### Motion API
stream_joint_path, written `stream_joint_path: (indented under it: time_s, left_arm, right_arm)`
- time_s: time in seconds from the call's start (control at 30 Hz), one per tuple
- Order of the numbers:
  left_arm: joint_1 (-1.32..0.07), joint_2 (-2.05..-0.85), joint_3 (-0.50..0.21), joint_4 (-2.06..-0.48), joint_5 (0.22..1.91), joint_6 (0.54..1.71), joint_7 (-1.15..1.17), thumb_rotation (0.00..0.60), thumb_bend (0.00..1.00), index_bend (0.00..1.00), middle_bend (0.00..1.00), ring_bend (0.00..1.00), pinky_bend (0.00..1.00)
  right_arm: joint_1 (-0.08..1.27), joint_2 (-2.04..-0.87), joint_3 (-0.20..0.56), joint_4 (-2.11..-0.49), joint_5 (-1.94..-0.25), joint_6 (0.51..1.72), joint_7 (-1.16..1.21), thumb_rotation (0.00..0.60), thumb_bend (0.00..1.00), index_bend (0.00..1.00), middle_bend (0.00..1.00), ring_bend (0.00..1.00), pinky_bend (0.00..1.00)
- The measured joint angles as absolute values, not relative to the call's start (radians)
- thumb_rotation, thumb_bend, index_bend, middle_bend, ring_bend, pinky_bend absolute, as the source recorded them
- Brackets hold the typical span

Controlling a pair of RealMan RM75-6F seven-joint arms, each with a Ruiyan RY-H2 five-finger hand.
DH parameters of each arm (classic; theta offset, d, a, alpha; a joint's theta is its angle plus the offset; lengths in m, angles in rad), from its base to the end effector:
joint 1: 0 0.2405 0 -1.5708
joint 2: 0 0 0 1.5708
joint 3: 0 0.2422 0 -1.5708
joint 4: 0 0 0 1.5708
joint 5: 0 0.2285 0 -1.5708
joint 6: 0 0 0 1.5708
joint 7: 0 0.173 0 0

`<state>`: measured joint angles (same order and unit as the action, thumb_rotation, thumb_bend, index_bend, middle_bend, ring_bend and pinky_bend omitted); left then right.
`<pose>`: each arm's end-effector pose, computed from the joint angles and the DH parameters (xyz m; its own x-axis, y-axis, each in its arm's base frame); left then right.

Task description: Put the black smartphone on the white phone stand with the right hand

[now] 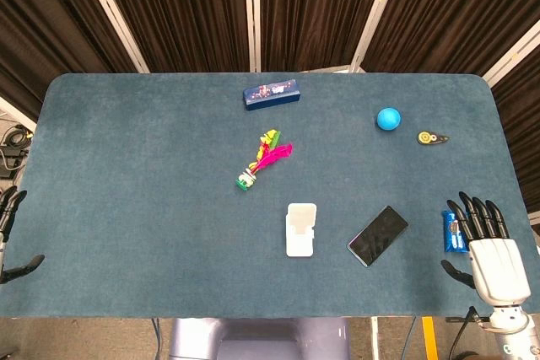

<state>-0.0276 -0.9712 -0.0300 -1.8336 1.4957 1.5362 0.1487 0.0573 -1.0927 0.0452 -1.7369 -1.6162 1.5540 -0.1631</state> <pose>-0.2817 0.1871 0.1645 0.4644 0.0026 0.8856 0.8848 0.0413 -0.4641 -0.2640 -0.1983 0.1364 0.4548 0.0622 0.8884 -0.8830 -0.0983 0.4590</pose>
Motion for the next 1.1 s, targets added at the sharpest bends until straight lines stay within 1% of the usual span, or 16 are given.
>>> stream_joint_path:
  time_s: [0.23,0.4,0.53,0.67,0.77,0.83,0.97,1.1]
  left_arm:
    - [-0.032,-0.975,-0.029,-1.832,1.498,1.529,0.158,0.6,0.0,0.0,0.0,0.0,0.0]
    - [-0.038,-0.984,-0.03,-1.83,1.495,1.521,0.174,0.6,0.0,0.0,0.0,0.0,0.0]
    - [-0.044,-0.993,-0.033,-1.829,1.483,1.509,0.191,0.6,0.0,0.0,0.0,0.0,0.0]
    - [-0.055,-1.002,-0.04,-1.827,1.455,1.487,0.205,0.6,0.0,0.0,0.0,0.0,0.0]
    - [-0.062,-1.007,-0.045,-1.826,1.436,1.476,0.218,0.6,0.0,0.0,0.0,0.0,0.0]
    - [-0.065,-1.013,-0.049,-1.825,1.425,1.471,0.23,0.6,0.0,0.0,0.0,0.0,0.0]
    - [-0.075,-1.024,-0.054,-1.818,1.398,1.452,0.252,0.6,0.0,0.0,0.0,0.0,0.0]
    - [-0.088,-1.037,-0.061,-1.809,1.364,1.429,0.276,0.6,0.0,0.0,0.0,0.0,0.0]
  right_arm:
    - [0.071,-1.081,0.029,-1.734,-1.62,1.506,-0.132,0.6,0.0,0.0,0.0,0.0,0.0]
    - [0.108,-1.069,0.019,-1.716,-1.626,1.432,-0.095,0.6,0.0,0.0,0.0,0.0,0.0]
    - [0.164,-1.063,0.017,-1.657,-1.649,1.355,-0.069,0.6,0.0,0.0,0.0,0.0,0.0]
    - [0.264,-1.061,0.0,-1.547,-1.725,1.241,0.0,0.6,0.0,0.0,0.01,0.0,0.0]
    - [0.336,-1.074,-0.022,-1.444,-1.809,1.187,0.046,0.6,0.0,0.01,0.04,0.0,0.0]
    - [0.374,-1.089,-0.037,-1.38,-1.861,1.168,0.064,0.6,0.0,0.02,0.05,0.0,0.01]
    - [0.464,-1.145,-0.076,-1.25,-1.978,1.144,0.102,0.6,0.02,0.03,0.09,0.01,0.05]
    - [0.533,-1.199,-0.11,-1.157,-2.055,1.139,0.128,0.6,0.05,0.04,0.12,0.03,0.08]
